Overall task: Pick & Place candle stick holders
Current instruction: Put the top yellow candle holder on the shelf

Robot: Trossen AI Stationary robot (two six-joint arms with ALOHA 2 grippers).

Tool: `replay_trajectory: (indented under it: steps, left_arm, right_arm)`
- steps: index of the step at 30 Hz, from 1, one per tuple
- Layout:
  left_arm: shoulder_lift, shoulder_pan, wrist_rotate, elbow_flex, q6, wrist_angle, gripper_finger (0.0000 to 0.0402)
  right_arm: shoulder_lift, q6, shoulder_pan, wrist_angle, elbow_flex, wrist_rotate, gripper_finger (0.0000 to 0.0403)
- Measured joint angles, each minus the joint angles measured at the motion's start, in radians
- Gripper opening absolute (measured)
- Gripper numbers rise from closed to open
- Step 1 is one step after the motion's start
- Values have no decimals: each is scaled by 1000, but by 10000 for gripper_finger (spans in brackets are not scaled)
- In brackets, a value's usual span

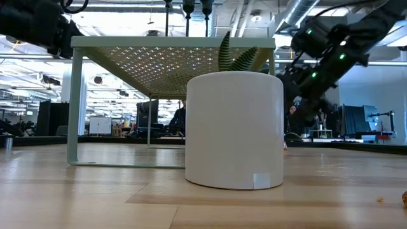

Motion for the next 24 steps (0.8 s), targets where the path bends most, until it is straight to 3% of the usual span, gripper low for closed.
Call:
replay_trajectory:
  steps: [7, 16, 20, 24]
  left_arm:
    - [20, 0, 0, 0, 0, 0, 8]
    - [20, 0, 0, 0, -1, 0, 8]
    - [20, 0, 0, 0, -1, 0, 8]
    - [20, 0, 0, 0, -1, 0, 8]
  right_arm:
    - [152, -30, -31, 169, 0, 14, 321]
    - [201, -83, -82, 300, 0, 43, 306]
    - [201, -83, -90, 300, 0, 42, 270]
    - [201, -83, -88, 299, 0, 37, 206]
